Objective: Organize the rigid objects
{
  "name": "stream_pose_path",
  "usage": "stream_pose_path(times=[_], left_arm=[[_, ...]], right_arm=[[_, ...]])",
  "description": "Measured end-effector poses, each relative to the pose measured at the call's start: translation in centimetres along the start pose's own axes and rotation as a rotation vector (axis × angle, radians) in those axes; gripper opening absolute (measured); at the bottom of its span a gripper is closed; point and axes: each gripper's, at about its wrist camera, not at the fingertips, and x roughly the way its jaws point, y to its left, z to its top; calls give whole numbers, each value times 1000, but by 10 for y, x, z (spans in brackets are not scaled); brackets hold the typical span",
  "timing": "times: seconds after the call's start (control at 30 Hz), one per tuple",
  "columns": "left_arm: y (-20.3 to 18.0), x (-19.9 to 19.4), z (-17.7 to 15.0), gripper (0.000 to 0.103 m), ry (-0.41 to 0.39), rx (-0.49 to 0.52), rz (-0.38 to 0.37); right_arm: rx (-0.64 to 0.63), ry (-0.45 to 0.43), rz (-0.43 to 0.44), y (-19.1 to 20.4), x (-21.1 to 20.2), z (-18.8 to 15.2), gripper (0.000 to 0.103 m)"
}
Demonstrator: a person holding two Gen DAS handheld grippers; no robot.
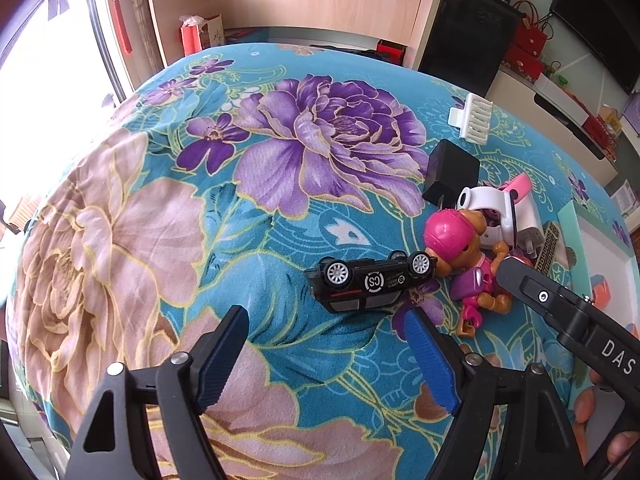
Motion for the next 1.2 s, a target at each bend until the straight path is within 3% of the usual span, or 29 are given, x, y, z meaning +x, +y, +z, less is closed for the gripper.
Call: stream_pose_path(times=[0.13, 0.27, 0.43, 0.5, 0.57, 1.13, 1.2], left_arm=[[-5, 1, 1, 83, -12, 6, -11], [-9, 7, 4, 83, -17, 2, -10], [-16, 11, 5, 84, -22, 23, 6], [-18, 10, 7, 99, -43, 23, 10], [-20, 11, 8, 103, -51, 34, 21], [-14, 23, 16, 102, -65, -62, -38], [-13, 25, 17, 96, -60, -71, -45]], right_arm=[[-5, -5, 0, -1, -2, 0, 76], [-20, -20, 6, 1, -6, 1, 60], [-14, -6, 7, 0, -3, -1, 60], [-4, -2, 12, -2, -3, -1, 60], [4, -4, 11, -3, -3, 0, 60], [52, -6, 27, -15, -10, 0, 61], [52, -6, 26, -15, -10, 0, 61]])
